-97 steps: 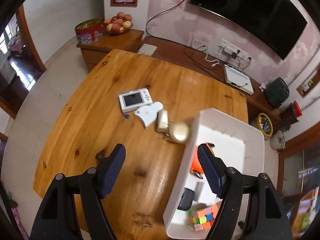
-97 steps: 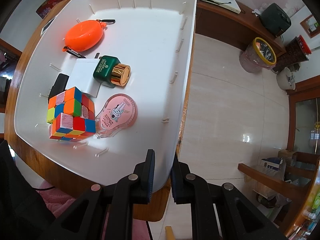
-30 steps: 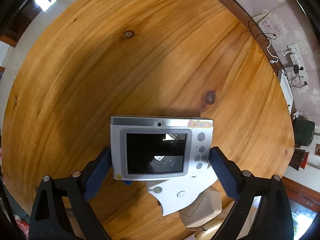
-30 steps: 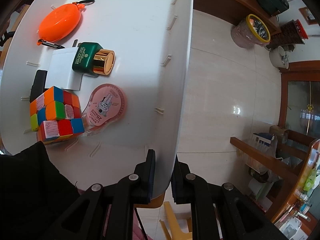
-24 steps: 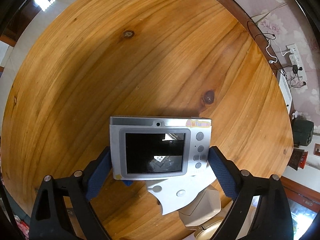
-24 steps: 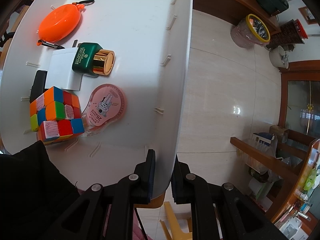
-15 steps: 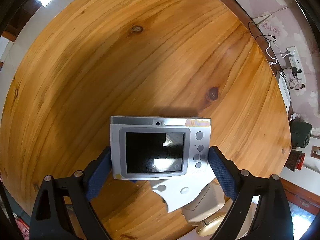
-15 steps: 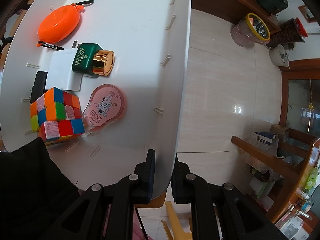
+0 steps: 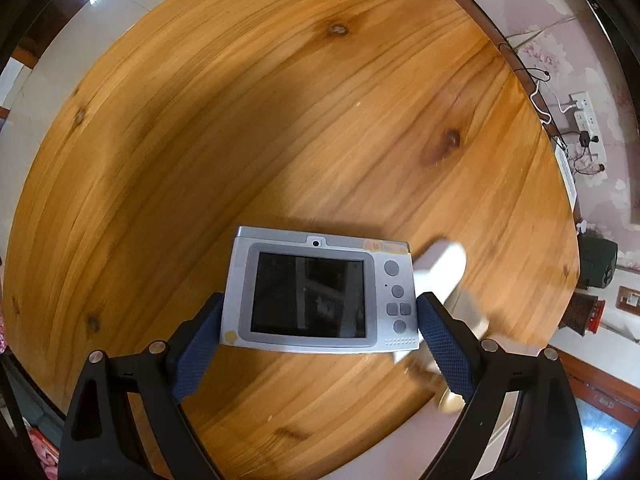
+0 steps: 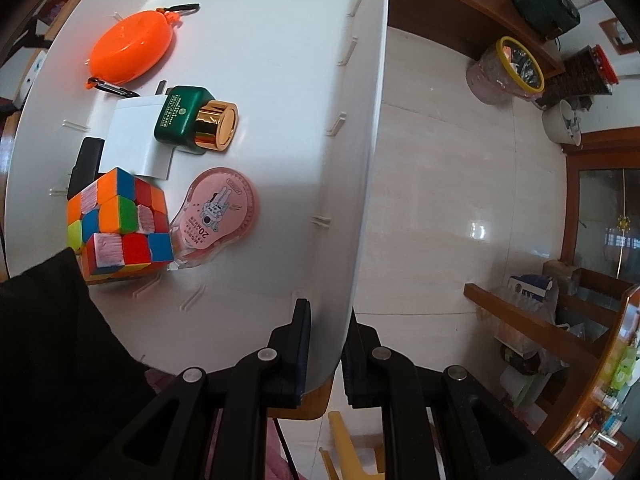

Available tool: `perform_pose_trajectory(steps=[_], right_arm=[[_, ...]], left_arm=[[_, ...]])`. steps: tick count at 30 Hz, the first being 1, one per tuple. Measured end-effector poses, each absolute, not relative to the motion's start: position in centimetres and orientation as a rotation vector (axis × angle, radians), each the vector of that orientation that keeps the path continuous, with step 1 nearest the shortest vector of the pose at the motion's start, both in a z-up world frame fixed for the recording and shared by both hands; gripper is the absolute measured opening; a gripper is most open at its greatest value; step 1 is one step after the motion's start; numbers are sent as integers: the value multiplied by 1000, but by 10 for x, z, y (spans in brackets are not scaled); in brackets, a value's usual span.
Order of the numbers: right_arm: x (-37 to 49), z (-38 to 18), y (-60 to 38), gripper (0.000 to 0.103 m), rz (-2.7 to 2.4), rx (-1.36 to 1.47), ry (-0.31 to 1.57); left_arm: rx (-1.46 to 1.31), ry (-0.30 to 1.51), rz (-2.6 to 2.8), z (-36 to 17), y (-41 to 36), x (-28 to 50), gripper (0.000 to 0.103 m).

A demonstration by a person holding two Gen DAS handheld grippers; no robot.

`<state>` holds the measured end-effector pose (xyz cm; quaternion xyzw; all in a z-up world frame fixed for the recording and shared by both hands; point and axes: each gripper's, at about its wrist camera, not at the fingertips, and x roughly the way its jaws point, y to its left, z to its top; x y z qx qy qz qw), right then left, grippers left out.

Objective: Organize rigid objects
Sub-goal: 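Carry the screen device with the left gripper over the tray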

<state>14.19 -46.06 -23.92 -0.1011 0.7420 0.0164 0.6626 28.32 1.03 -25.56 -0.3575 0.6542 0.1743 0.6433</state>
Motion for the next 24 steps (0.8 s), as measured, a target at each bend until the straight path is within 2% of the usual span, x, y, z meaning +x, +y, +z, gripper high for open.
perform_pose_trajectory(steps=[14,24], right_arm=[[134,-233,-456,14,83,-251,1586],[127,-228,-459,14,116,-208,1513]], left_arm=[[-804,1462,367,-213,-1,228,94],[-677,1445,281,-170,-42,191,94]])
